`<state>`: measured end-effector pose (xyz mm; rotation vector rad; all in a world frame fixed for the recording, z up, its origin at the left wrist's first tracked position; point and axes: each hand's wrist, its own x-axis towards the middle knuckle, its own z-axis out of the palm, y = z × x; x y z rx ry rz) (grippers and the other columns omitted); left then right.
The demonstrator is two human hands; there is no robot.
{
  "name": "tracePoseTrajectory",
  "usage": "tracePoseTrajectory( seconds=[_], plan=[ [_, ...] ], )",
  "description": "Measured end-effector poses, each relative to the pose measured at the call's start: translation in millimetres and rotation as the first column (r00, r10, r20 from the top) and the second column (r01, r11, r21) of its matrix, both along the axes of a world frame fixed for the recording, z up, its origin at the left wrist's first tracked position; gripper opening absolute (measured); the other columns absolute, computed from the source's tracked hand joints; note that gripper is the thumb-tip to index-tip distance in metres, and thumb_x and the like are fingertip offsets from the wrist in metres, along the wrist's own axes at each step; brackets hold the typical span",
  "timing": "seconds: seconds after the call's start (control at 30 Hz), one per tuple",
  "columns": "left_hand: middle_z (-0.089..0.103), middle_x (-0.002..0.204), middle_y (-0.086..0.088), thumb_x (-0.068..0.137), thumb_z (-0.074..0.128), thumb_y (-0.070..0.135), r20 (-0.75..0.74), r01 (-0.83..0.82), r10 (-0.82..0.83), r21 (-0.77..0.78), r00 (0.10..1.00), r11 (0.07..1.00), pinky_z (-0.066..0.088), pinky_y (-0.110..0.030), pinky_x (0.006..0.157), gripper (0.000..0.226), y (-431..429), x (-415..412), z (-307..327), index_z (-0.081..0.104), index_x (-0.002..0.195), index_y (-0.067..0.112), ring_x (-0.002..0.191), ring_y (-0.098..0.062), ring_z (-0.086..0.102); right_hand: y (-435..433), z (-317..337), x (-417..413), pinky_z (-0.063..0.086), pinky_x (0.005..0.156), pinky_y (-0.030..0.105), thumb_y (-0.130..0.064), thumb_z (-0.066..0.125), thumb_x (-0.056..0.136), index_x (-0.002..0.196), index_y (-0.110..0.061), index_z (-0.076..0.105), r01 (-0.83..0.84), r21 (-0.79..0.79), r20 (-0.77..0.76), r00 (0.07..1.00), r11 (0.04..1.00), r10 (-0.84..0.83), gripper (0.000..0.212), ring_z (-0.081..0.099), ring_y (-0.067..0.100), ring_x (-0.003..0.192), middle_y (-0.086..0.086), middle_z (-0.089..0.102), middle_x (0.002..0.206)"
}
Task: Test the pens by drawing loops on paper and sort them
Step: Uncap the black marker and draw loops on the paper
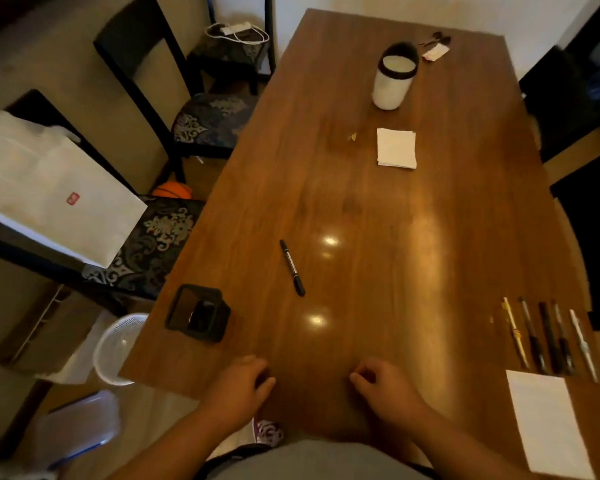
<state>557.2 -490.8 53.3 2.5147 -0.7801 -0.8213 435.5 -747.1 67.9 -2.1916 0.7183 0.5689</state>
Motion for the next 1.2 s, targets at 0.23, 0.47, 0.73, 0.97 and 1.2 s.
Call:
tracePoseTrajectory(
  seconds=[0.23,0.47,0.73,0.97,1.2],
  plan=[
    [0.014,0.159,0.002,0.091,0.051,0.05,0.179,0.203,-0.223,0.127,0.958,0.971,0.019,-0.04,0.115,0.062,-7,46,-19,0.029,0.147,0.034,0.145,-0.021,0.012,33,-1,91,0.048,0.061,0.027,-0.037,0.061,0.092,0.088,-0.023,0.067,0.034,-0.031,0.03,0.999,0.999,-0.033,0.015,0.062,0.009,0.07,-0.006,0.066,0.079],
    [-0.002,0.162,0.0,0.09,0.056,0.049,0.2,0.275,-0.312,0.192,0.929,0.942,-0.002,-0.041,0.114,0.076,-6,54,-29,0.012,0.15,0.036,0.148,-0.023,-0.003,34,7,180,0.044,0.054,0.027,-0.036,0.062,0.091,0.096,-0.019,0.059,0.037,-0.188,0.09,0.996,0.981,-0.02,0.017,0.06,0.016,0.071,-0.001,0.063,0.085],
    [-0.001,0.162,-0.002,0.09,0.057,0.044,0.194,0.282,-0.311,0.163,0.93,0.946,-0.006,-0.039,0.113,0.075,-4,53,-33,0.013,0.15,0.034,0.147,-0.024,-0.003,35,-1,234,0.044,0.063,0.032,-0.033,0.055,0.096,0.111,-0.011,0.056,-0.078,-0.341,0.018,0.996,0.937,0.089,0.027,0.061,0.026,0.092,0.009,0.06,0.106],
    [0.0,0.162,-0.001,0.089,0.056,0.046,0.22,0.283,-0.317,0.173,0.923,0.944,-0.008,-0.039,0.112,0.076,-3,50,-36,0.011,0.149,0.036,0.147,-0.023,-0.003,32,-4,211,0.035,0.051,0.026,-0.027,0.059,0.093,0.106,-0.011,0.058,-0.088,-0.332,-0.044,0.996,0.939,0.078,0.021,0.055,0.021,0.077,0.005,0.058,0.095],
    [0.003,0.162,-0.004,0.093,0.051,0.045,0.183,0.299,-0.333,0.188,0.925,0.935,0.008,-0.042,0.116,0.066,-9,53,-21,0.021,0.149,0.03,0.147,-0.025,0.001,34,-5,131,0.035,0.044,0.026,-0.033,0.062,0.088,0.084,-0.017,0.055,0.009,-0.232,-0.122,0.992,0.973,-0.038,0.018,0.056,0.014,0.062,-0.002,0.057,0.073]
  ],
)
